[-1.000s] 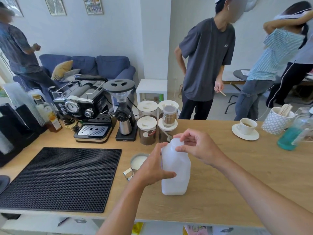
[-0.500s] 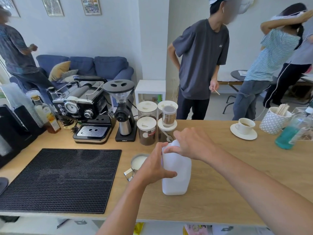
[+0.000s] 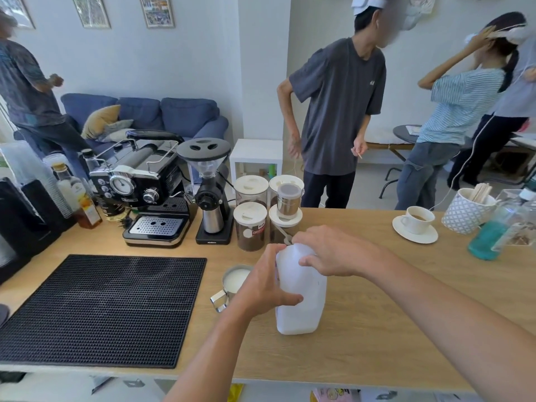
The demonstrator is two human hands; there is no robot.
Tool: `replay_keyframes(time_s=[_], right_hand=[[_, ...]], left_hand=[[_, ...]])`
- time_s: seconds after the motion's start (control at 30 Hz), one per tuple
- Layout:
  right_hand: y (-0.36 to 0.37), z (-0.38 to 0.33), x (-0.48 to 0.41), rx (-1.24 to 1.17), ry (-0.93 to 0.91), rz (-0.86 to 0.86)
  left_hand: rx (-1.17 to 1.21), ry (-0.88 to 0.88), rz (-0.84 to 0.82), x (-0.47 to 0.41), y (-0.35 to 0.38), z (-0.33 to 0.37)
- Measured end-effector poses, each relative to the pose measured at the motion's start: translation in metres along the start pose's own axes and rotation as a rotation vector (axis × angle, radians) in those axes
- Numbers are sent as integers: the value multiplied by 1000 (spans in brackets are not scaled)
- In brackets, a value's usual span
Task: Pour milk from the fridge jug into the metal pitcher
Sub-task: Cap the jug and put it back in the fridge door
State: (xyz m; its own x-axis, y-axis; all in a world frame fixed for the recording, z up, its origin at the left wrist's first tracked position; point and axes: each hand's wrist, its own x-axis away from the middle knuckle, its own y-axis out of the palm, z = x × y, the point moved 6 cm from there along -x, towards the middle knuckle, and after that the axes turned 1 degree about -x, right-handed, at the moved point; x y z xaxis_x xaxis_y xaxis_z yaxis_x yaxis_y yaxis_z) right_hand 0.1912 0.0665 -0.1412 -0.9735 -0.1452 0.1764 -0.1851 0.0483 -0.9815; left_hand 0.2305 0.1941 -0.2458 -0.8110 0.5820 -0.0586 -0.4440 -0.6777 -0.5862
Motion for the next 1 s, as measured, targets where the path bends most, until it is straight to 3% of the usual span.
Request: replay_keyframes(time_s=[0.47,0.77,1.0], right_hand=[[1,-8,5,31,157,321],[76,53,23,-1027,259,367],[120,41,29,-1339,240,346]], left_hand=[[-72,29,-47,-7,5,0],[-56,-4,-58,-11,8,-1],[17,-16,-70,-14,8,4]])
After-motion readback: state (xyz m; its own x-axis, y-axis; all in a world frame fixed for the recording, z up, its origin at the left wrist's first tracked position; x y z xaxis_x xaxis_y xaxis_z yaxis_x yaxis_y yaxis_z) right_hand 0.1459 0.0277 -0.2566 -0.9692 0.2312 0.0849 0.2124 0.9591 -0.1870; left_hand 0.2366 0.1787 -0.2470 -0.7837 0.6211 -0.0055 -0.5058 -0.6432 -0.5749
